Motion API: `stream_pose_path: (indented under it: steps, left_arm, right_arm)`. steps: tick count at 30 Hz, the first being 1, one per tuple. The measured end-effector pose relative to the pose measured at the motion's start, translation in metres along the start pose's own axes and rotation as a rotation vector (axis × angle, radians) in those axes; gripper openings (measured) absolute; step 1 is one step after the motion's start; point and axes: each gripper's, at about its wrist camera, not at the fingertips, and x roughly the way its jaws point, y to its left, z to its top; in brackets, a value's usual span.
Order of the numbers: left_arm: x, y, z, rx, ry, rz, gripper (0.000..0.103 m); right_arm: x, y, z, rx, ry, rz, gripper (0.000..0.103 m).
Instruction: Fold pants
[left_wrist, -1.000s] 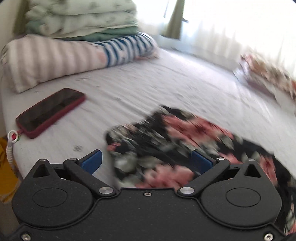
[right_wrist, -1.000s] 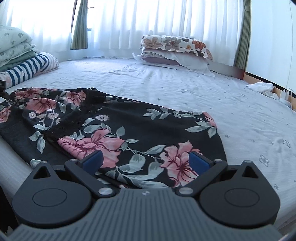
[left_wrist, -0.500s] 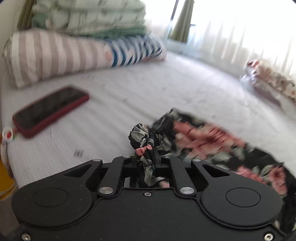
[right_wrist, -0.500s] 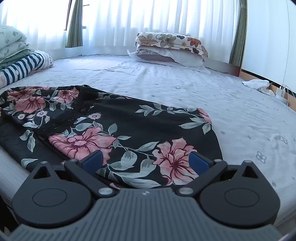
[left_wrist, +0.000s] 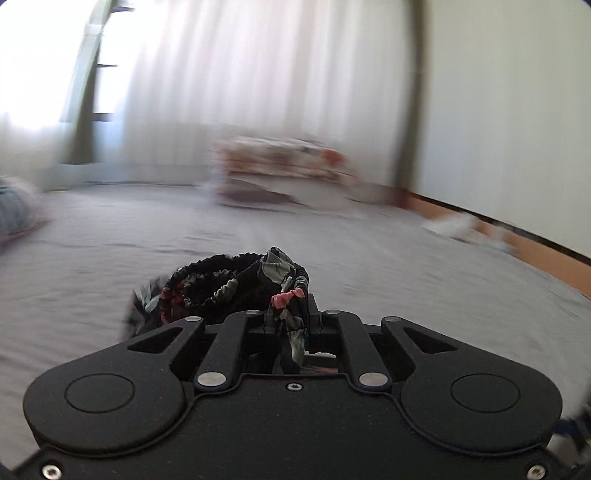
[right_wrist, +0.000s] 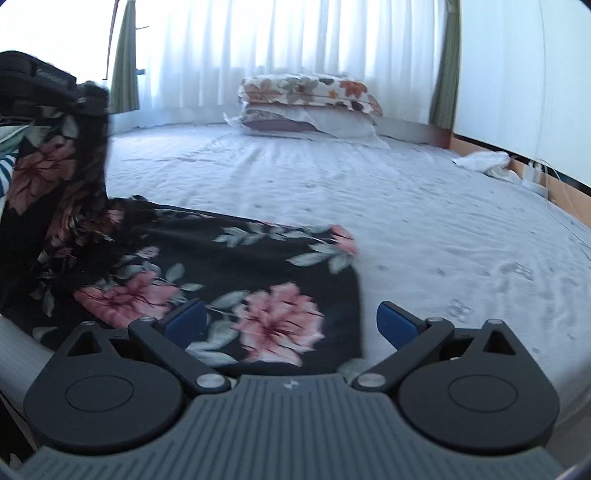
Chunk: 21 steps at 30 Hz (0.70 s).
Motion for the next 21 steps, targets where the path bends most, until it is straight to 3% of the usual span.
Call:
stream_pose_path:
  steps: [2, 4, 7, 10, 11, 12, 14, 16, 21]
  left_arm:
    - [0.013, -0.042, -0.014, 0.047, 0.066, -0.126, 0.010]
    - [0.028, -0.077, -0.035, 0.095, 0.145, -0.197, 0.011]
    - [0.049, -0.108, -0.074, 0.128, 0.284, -0.256, 0.012]
    - [0.063, -0.120, -0.107, 0.148, 0.408, -0.270, 0.022]
    - [0.063, -0.120, -0.115, 0.159, 0.431, -0.269, 0.031]
    - [0.062, -0.122, -0.118, 0.170, 0.445, -0.267, 0.041]
    - [0.051, -0.113, -0.118, 0.178, 0.425, -0.278, 0.072]
    - [0.031, -0.105, -0.113, 0.167, 0.383, -0.284, 0.087]
    - [-0.009, -0.066, -0.085, 0.065, 0.309, -0.225, 0.090]
  right_arm:
    - [-0.007, -0.019, -0.001, 0.020, 0.015, -0.037, 0.103]
    - [-0.014, -0.036, -0.003, 0.037, 0.021, -0.087, 0.103]
    - [-0.020, -0.058, -0.009, 0.063, 0.036, -0.146, 0.103]
    - [-0.022, -0.073, -0.016, 0.104, 0.054, -0.158, 0.103]
    - [-0.022, -0.076, -0.017, 0.116, 0.060, -0.156, 0.103]
    - [-0.021, -0.078, -0.018, 0.124, 0.063, -0.155, 0.103]
    - [-0.019, -0.081, -0.020, 0.136, 0.063, -0.160, 0.103]
    - [-0.017, -0.080, -0.018, 0.146, 0.061, -0.156, 0.103]
    - [-0.011, -0.065, -0.010, 0.194, 0.025, -0.049, 0.103]
